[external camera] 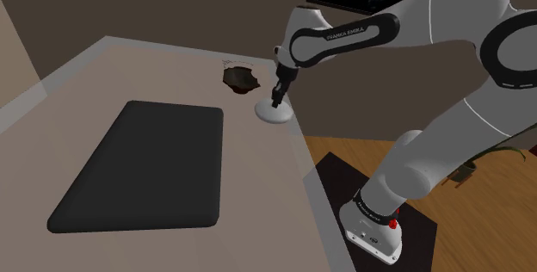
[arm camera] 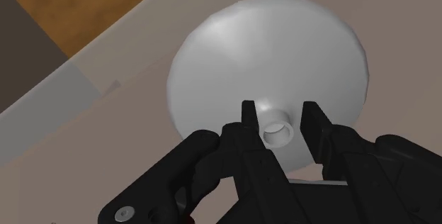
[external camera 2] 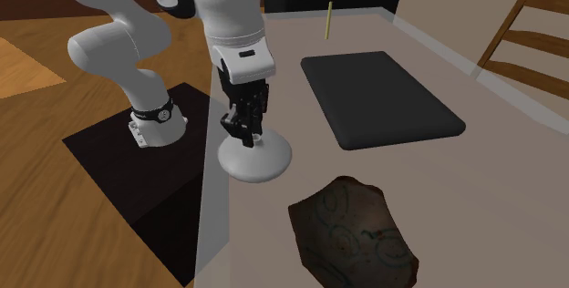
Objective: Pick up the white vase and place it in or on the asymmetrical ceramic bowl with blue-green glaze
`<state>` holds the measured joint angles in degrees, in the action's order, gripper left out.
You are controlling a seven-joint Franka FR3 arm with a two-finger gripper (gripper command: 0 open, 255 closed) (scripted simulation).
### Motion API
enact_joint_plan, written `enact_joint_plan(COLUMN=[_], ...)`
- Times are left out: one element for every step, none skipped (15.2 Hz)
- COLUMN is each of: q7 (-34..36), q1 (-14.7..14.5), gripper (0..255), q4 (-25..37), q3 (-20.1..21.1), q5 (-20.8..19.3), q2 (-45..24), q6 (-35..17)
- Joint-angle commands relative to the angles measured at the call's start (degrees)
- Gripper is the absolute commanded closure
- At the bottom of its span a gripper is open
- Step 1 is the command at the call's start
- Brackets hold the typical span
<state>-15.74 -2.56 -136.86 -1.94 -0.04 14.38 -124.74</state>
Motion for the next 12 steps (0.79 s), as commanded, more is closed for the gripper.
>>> enact_joint_plan(q7=[0.03,0.04,0.05,0.06,0.08,0.09,0.1,0.1,0.11,0.12,0.13,0.14], q1=[0.01,0.01,0.01,0.01,0.01,0.01,0.01,0.01,0.01,0.01,0.01,0.01], gripper=[255,255,255,255,255,255,255,255,255,255,255,255], q4=[0.94,1.45,1.97,2.5,3.04,3.59,4.16,4.74,5.32,5.92,6.53,7.16], q3=[0.02,0.02,0.03,0.04,0.05,0.06,0.06,0.07,0.08,0.08,0.09,0.1], q5=[-0.03,-0.04,-0.05,-0.06,-0.06,-0.07,-0.07,-0.08,-0.08,-0.09,-0.09,-0.09], q2=[0.8,1.1,1.4,1.67,1.94,2.19,2.42,2.65,2.86,3.05,3.23,3.4], q6=[1.74,2.55,3.36,4.17,4.98,5.78,6.58,7.38,8.18,8.98,9.77,10.56])
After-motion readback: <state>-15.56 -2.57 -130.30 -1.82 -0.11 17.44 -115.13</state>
